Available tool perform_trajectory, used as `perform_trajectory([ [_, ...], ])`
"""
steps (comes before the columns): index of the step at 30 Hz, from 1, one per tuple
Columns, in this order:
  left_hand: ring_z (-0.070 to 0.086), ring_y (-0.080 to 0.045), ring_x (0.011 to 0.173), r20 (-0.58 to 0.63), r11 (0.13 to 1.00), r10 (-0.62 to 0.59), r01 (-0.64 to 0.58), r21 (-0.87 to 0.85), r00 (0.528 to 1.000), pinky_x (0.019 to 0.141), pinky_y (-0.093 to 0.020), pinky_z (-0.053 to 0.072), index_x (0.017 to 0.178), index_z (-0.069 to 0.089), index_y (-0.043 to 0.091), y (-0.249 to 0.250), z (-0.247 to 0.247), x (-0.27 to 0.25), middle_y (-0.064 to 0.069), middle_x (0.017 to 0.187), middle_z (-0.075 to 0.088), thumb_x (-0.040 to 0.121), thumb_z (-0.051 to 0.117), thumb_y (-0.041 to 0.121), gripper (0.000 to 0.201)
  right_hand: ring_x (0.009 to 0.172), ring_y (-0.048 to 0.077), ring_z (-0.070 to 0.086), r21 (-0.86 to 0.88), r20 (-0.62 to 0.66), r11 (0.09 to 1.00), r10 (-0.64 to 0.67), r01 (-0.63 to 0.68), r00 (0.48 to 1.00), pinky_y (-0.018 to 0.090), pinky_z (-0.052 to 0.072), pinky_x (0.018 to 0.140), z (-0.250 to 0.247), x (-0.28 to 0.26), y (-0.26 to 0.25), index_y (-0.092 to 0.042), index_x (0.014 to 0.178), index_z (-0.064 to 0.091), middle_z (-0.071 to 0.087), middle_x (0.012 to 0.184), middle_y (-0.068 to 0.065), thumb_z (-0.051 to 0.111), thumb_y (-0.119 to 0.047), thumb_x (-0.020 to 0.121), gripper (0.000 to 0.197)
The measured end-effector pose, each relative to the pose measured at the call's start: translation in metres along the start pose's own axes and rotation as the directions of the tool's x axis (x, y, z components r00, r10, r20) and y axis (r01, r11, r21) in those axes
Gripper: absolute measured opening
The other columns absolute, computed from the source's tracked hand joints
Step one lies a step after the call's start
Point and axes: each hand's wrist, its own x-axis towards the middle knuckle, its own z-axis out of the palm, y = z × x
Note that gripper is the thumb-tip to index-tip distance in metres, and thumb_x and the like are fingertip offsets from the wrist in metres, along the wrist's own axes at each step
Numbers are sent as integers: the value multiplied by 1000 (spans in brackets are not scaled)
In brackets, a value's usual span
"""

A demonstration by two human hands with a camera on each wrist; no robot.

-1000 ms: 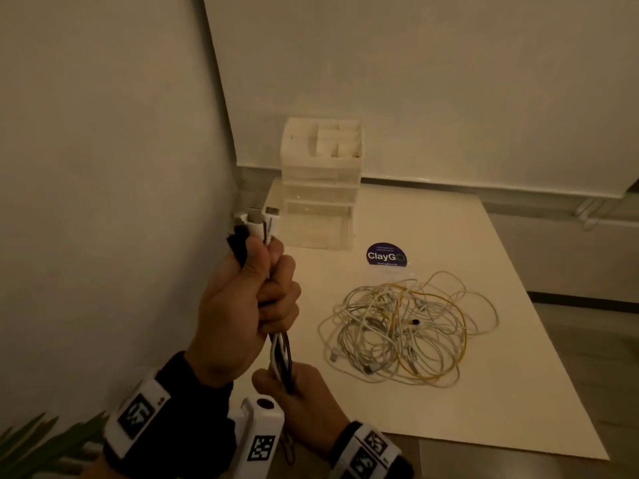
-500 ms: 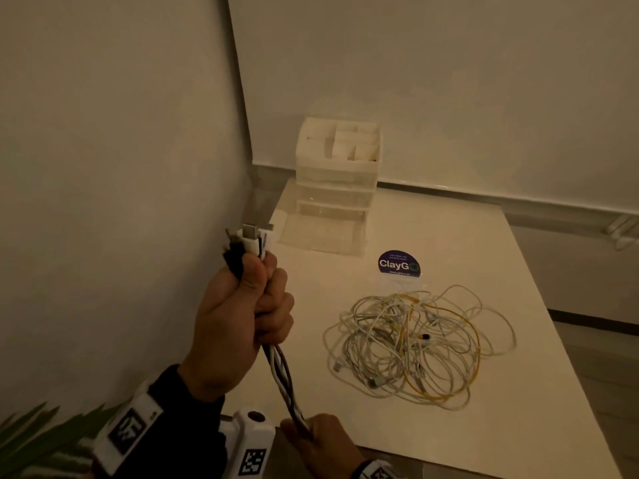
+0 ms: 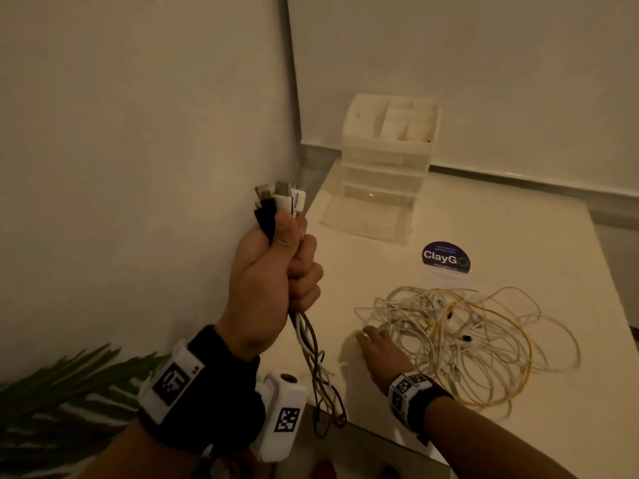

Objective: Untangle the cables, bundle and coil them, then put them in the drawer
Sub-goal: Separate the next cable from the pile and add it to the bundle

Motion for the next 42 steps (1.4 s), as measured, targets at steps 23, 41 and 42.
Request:
perform_trajectory([
  [23, 13, -11, 43, 39, 993, 38, -42, 113, 999, 40, -22, 10, 66, 27, 22, -43, 60, 79, -9, 64, 13, 92, 44, 48, 41, 57, 17, 43, 810, -520, -73, 372, 582, 769, 31, 40, 58, -283, -76, 42, -7, 113, 58, 52, 70, 6, 37, -6, 101, 25],
  [41, 34, -9, 34, 144, 976, 35, -65, 208, 989, 37, -20, 28, 80, 52, 8, -49, 97, 89, 3, 49, 43, 87, 64, 27, 23, 57, 23, 57, 794, -562, 117, 514, 596, 648, 29, 49, 54, -267, -87, -7, 0, 89, 62, 65, 72, 18, 68, -10, 84, 13],
  [42, 36, -8, 34, 138, 973, 34, -64, 220, 990, 37, -20, 28, 78, 52, 9, -48, 97, 88, 4, 49, 44, 88, 62, 25, 21, 56, 24, 57, 797, -563, 140, 524, 588, 639, 29, 49, 54, -265, -86, -7, -1, 88, 60, 65, 70, 17, 68, -10, 83, 13],
])
